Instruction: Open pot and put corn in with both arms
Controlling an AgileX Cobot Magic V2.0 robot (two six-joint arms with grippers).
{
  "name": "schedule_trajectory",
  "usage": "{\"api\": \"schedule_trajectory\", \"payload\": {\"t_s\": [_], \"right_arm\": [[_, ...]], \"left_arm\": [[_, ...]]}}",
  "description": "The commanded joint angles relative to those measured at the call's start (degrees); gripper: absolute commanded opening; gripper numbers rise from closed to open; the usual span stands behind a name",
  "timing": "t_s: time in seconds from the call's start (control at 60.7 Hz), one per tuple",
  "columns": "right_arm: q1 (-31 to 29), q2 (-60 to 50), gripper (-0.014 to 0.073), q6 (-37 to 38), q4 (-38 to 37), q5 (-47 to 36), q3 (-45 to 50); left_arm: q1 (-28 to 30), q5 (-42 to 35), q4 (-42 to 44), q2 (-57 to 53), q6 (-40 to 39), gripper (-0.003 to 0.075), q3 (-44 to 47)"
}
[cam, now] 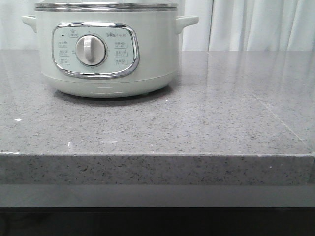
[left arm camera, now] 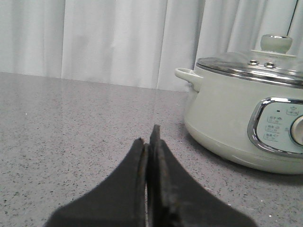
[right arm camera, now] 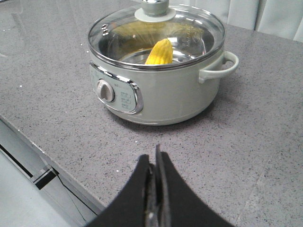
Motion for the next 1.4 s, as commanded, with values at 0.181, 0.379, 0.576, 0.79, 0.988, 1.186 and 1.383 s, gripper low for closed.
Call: {"api": "schedule_trajectory", "payload": {"t_s": [0.181, 0.379, 0.576, 0.79, 0.988, 1.186, 1.383], "right_arm": [[-7.6, -5.8, -0.0067, -0.2, 0.0, -5.3, 1.7], [-20.2, -15.5, -0.0067, -0.2, 0.1, -10.2, 11.8], [-26.4, -25.2, -0.0067, -0.2, 0.1, -19.7, 24.3], [-27.3, -34.8, -0.0067, -0.2, 0.1, -24.0, 35.9], [-27.3, -39.9, -0.0067, -0.2, 0.1, -28.1, 44.3], [-26.5, -41.4, -0.0067, -0.2, 0.1, -29.7, 47.0], [-26.4, -41.3, -0.0067, -0.2, 0.1, -29.9, 47.0]], "left_arm": [[0.2, -5.0, -0.3, -1.1, 0.0, -0.0020, 0.2], [0.2, -5.0, -0.3, -1.1, 0.0, -0.0020, 0.2], [0.2, -5.0, -0.3, -1.1, 0.0, -0.0020, 0.2], [0.2, -5.0, -0.3, -1.1, 0.0, -0.0020, 0.2], [0.2, -5.0, -0.3, -1.1, 0.0, -0.0020, 0.2], [0.2, -5.0, -0.3, -1.1, 0.0, -0.0020, 0.2], [0.2, -5.0, -0.3, -1.1, 0.0, -0.0020, 0.2]]}}
